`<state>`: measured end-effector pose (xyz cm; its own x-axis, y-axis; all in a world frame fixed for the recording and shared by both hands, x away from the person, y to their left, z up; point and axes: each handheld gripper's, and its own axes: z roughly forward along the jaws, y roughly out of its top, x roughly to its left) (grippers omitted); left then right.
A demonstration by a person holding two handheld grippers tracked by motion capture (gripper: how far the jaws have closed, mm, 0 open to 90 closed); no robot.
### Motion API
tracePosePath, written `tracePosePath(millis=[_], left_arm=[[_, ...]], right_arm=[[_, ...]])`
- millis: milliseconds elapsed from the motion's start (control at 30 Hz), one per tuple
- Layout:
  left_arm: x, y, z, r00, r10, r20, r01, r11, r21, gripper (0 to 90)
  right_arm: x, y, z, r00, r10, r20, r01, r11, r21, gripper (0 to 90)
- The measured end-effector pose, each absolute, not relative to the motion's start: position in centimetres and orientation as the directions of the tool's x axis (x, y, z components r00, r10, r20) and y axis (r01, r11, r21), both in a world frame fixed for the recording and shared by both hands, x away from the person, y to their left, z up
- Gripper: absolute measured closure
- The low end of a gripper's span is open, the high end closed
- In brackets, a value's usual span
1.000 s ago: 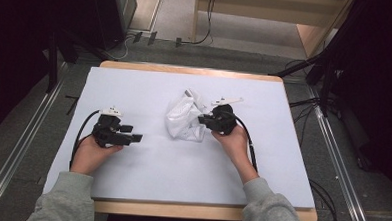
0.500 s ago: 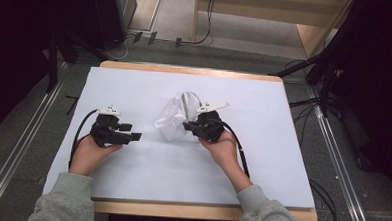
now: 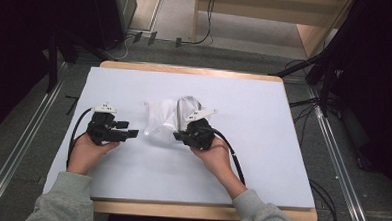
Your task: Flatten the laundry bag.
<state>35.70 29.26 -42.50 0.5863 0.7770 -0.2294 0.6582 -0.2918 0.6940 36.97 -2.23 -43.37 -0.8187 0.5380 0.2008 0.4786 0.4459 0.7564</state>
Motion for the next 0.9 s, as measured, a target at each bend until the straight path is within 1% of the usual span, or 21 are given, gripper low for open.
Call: tracePosePath(millis=[67, 300, 333, 367, 400, 467, 533, 667, 800, 900], left_arm=[[35.9, 29.2, -42.6, 0.582, 0.776, -0.244, 0.664, -0.279, 0.694, 40.2], [36.9, 27.7, -42.3, 0.592, 0.771, -0.236, 0.653, -0.287, 0.700, 39.7], [37.1, 27.5, -42.3, 0.590, 0.771, -0.239, 0.657, -0.286, 0.698, 39.7], [37.3, 27.3, -42.3, 0.589, 0.771, -0.243, 0.659, -0.284, 0.696, 39.7], [37.4, 27.1, -42.2, 0.590, 0.770, -0.244, 0.658, -0.283, 0.698, 39.6], [37.7, 26.6, -42.1, 0.592, 0.773, -0.229, 0.654, -0.294, 0.697, 39.6], [38.1, 26.3, -42.2, 0.581, 0.785, -0.217, 0.658, -0.295, 0.693, 39.6], [39.1, 26.2, -42.8, 0.555, 0.801, -0.226, 0.674, -0.273, 0.686, 41.2], [39.8, 26.1, -43.4, 0.528, 0.813, -0.244, 0.695, -0.249, 0.674, 43.1], [39.9, 26.1, -43.7, 0.528, 0.817, -0.233, 0.701, -0.265, 0.662, 47.7]], right_arm=[[36.5, -2.4, -43.3, -0.817, 0.540, 0.201, 0.480, 0.445, 0.756, 87.7], [35.3, -3.3, -43.5, -0.816, 0.538, 0.214, 0.489, 0.442, 0.752, 86.4], [35.1, -3.3, -43.5, -0.817, 0.529, 0.228, 0.497, 0.446, 0.745, 79.4], [35.1, -3.3, -43.5, -0.817, 0.529, 0.228, 0.497, 0.446, 0.745, 79.4], [35.0, -3.4, -43.4, -0.820, 0.524, 0.230, 0.496, 0.451, 0.742, 77.6], [34.7, -3.7, -43.0, -0.823, 0.525, 0.216, 0.486, 0.454, 0.747, 69.4], [34.5, -4.2, -42.6, -0.826, 0.523, 0.212, 0.480, 0.453, 0.751, 66.6], [34.5, -6.3, -42.0, -0.811, 0.553, 0.191, 0.477, 0.437, 0.762, 65.6], [35.2, -7.3, -42.0, -0.793, 0.581, 0.183, 0.484, 0.418, 0.769, 64.7], [36.2, -8.0, -42.1, -0.773, 0.609, 0.179, 0.491, 0.395, 0.777, 63.2]])
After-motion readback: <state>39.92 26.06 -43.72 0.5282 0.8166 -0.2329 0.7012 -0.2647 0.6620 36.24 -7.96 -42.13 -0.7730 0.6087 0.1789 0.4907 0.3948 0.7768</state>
